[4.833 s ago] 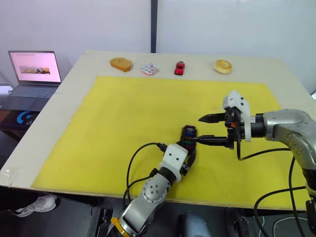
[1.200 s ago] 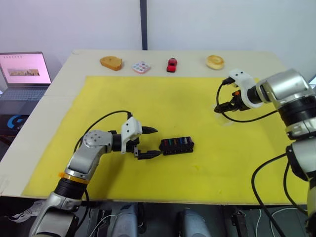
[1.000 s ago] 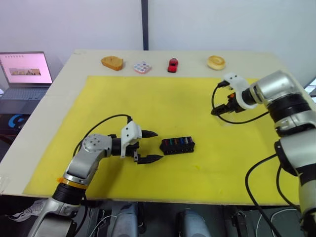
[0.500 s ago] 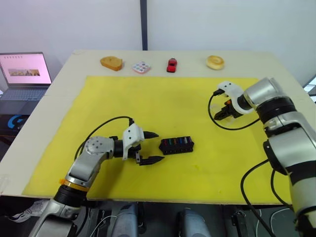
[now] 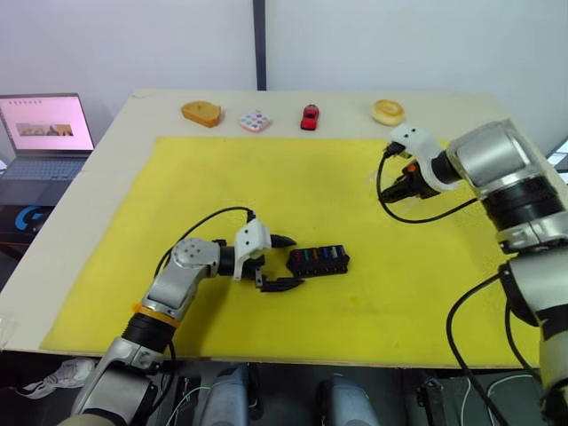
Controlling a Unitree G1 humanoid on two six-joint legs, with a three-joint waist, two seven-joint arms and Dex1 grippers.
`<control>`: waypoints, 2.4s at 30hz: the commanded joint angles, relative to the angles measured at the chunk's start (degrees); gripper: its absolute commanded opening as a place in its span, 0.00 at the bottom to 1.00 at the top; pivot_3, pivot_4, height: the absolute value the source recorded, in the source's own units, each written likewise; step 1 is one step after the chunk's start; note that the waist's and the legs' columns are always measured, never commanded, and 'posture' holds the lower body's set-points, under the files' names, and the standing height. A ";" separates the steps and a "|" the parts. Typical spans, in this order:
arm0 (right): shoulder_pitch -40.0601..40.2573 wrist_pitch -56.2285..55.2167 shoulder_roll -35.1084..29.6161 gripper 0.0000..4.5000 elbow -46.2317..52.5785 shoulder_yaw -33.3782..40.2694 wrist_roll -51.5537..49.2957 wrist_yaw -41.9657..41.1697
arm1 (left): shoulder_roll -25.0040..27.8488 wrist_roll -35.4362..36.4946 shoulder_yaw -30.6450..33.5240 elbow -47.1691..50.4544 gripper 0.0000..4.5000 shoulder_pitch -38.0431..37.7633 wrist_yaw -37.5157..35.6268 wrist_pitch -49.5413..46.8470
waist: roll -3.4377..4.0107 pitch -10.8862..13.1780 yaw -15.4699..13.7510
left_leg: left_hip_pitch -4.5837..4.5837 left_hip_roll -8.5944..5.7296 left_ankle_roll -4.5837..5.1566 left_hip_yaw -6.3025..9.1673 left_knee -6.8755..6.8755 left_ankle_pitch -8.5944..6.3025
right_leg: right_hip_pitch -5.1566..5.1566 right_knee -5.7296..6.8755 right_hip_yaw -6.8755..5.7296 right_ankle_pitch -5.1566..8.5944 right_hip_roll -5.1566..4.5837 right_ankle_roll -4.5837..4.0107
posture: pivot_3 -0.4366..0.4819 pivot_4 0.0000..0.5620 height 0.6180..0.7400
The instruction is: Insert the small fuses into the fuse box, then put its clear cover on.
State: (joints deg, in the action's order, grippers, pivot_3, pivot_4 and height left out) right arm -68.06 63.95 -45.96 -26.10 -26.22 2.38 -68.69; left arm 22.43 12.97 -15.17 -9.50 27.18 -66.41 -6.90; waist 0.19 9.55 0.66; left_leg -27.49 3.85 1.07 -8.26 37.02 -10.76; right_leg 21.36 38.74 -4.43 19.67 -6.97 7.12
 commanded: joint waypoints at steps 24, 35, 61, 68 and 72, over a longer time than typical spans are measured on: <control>11.78 -18.93 -12.92 0.37 37.46 8.26 -17.40 -16.15 | -1.85 -3.47 -3.65 -11.94 0.56 4.08 -6.26 5.62 | 0.04 -0.06 -1.32 | 0.08 -0.06 0.06 0.20 0.12 -0.04 | -0.14 -0.01 -0.15 0.00 -0.07 0.00 | 0.48 0.27 1.00; 9.58 -18.19 -6.98 0.37 37.75 -3.66 -6.83 -14.25 | -3.43 -5.25 -5.01 -25.13 0.56 12.09 -15.16 12.63 | 0.03 -0.07 -1.03 | 0.10 -0.03 0.04 0.21 0.17 -0.02 | -0.01 0.00 -0.17 0.00 -0.01 0.00 | 0.48 0.27 1.00; 2.72 16.12 -4.89 0.37 53.95 -12.41 -16.75 -0.21 | -5.70 -5.96 -4.53 -25.48 0.56 10.87 -12.30 13.56 | 0.02 -0.10 -1.32 | 0.09 -0.06 0.36 0.36 0.19 -0.22 | -0.05 0.05 -0.23 0.01 -0.13 -0.02 | 0.48 0.27 1.00; 2.93 15.60 -4.18 0.37 54.23 -13.64 -18.76 3.04 | -6.08 -6.06 -4.52 -25.06 0.56 10.15 -12.14 13.52 | 0.01 -0.10 -1.35 | 0.09 -0.09 0.37 0.36 0.20 -0.23 | -0.07 0.05 -0.24 0.01 -0.15 -0.02 | 0.48 0.27 1.00; 2.80 14.67 -3.77 0.37 53.67 -14.58 -19.01 4.60 | -6.18 -6.12 -4.51 -24.99 0.56 10.08 -12.05 13.41 | 0.01 -0.10 -1.35 | 0.09 -0.09 0.38 0.36 0.20 -0.23 | -0.07 0.05 -0.25 0.01 -0.15 -0.02 | 0.48 0.27 1.00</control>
State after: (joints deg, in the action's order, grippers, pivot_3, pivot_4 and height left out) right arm -64.06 79.27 -50.34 26.82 -41.08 -16.15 -64.76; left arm 16.92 9.43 -17.53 -32.77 39.10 -78.65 7.17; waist 0.20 9.45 -0.69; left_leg -27.40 3.76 1.45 -7.90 37.22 -10.99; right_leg 21.29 38.79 -4.69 19.68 -7.12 7.10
